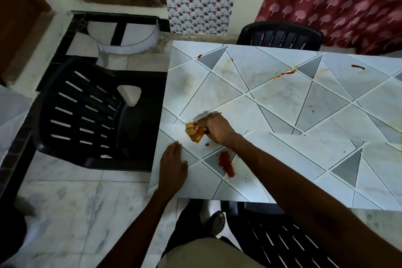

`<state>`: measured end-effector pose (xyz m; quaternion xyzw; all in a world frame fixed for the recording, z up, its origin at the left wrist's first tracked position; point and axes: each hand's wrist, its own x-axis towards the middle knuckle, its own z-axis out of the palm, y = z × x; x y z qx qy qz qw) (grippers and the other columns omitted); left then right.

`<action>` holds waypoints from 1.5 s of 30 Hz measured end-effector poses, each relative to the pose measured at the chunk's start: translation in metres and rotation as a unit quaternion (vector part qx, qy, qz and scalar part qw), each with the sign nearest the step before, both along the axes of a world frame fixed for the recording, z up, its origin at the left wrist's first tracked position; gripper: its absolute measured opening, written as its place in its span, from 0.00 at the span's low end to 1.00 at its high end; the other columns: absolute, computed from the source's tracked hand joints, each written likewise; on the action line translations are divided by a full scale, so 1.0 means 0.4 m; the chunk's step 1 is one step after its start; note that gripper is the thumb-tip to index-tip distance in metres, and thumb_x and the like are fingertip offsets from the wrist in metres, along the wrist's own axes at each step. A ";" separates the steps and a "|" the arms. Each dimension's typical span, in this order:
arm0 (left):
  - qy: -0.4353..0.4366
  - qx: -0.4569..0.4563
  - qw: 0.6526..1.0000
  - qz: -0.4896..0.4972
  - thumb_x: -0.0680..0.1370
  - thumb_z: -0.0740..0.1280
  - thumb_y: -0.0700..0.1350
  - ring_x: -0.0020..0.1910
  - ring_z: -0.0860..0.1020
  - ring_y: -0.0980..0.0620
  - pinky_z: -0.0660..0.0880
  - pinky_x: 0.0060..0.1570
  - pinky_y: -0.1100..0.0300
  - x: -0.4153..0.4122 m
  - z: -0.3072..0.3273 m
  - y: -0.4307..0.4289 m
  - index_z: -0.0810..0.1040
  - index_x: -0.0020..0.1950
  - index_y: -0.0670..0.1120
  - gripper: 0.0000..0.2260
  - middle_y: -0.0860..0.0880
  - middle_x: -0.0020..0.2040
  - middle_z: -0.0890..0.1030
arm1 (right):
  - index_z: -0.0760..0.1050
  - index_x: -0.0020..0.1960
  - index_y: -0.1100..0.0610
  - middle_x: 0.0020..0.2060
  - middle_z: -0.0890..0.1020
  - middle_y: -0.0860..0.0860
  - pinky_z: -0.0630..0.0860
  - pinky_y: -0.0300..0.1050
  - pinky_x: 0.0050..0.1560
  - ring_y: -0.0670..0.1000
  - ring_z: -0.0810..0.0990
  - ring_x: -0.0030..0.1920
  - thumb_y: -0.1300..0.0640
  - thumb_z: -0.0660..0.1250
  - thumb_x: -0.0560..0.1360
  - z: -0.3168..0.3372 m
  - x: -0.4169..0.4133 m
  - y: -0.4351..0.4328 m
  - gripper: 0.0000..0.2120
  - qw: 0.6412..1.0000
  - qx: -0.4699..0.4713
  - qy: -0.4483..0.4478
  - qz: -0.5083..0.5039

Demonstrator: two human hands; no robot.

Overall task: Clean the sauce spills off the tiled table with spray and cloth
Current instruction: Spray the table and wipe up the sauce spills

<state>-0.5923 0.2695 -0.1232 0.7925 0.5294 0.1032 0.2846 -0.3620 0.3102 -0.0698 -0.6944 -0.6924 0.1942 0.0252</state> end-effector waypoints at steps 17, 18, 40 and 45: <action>0.060 0.012 0.998 -0.032 0.76 0.68 0.43 0.76 0.60 0.40 0.57 0.76 0.48 0.015 0.009 -0.015 0.62 0.76 0.36 0.31 0.38 0.76 0.63 | 0.83 0.58 0.53 0.52 0.86 0.53 0.80 0.43 0.56 0.53 0.84 0.51 0.71 0.63 0.74 0.084 0.133 -0.372 0.20 0.909 0.076 0.252 -0.323; 0.067 0.013 0.997 -0.033 0.77 0.68 0.44 0.77 0.60 0.40 0.57 0.76 0.48 0.013 0.008 -0.018 0.61 0.77 0.36 0.31 0.38 0.77 0.63 | 0.84 0.57 0.53 0.51 0.86 0.53 0.80 0.37 0.53 0.51 0.84 0.49 0.71 0.62 0.74 0.092 0.152 -0.376 0.21 0.891 0.102 0.258 -0.360; 0.099 0.024 0.993 -0.052 0.78 0.66 0.42 0.77 0.58 0.37 0.57 0.75 0.44 0.006 0.003 -0.079 0.58 0.78 0.36 0.31 0.37 0.78 0.59 | 0.80 0.62 0.51 0.53 0.85 0.54 0.77 0.47 0.48 0.59 0.83 0.52 0.57 0.65 0.77 0.060 0.066 -0.463 0.15 0.920 0.041 0.102 -0.376; 0.113 0.021 0.992 -0.061 0.78 0.66 0.43 0.78 0.58 0.39 0.57 0.75 0.45 0.002 0.006 -0.095 0.57 0.78 0.37 0.31 0.39 0.79 0.58 | 0.80 0.65 0.49 0.61 0.84 0.51 0.74 0.43 0.56 0.56 0.81 0.60 0.59 0.64 0.77 0.070 0.009 -0.489 0.19 0.910 0.062 0.194 -0.360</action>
